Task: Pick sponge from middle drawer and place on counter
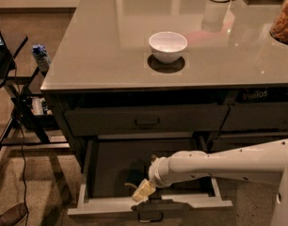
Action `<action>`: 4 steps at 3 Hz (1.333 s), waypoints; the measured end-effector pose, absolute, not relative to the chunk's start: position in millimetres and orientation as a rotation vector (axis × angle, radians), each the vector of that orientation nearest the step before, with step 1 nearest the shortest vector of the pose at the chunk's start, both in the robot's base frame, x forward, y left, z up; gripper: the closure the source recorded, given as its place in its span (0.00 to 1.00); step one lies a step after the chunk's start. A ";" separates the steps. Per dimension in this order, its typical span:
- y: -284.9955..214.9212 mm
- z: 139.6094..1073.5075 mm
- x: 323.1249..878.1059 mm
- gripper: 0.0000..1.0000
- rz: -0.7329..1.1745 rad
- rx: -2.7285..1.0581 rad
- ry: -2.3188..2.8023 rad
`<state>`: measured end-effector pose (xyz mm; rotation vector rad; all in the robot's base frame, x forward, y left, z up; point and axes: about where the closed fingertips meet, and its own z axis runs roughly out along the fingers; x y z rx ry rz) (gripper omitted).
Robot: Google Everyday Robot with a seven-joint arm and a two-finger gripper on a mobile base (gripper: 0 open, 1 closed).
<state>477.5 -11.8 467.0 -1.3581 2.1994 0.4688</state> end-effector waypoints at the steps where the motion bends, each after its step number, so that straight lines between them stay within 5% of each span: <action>1: -4.3 450.4 491.4 0.00 0.483 -1.332 2.171; 4: 2.0 413.7 510.7 0.00 0.531 -1.281 2.147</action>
Offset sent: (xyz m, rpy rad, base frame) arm 0.0347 0.0085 -0.0585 0.0904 -0.0260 -0.0414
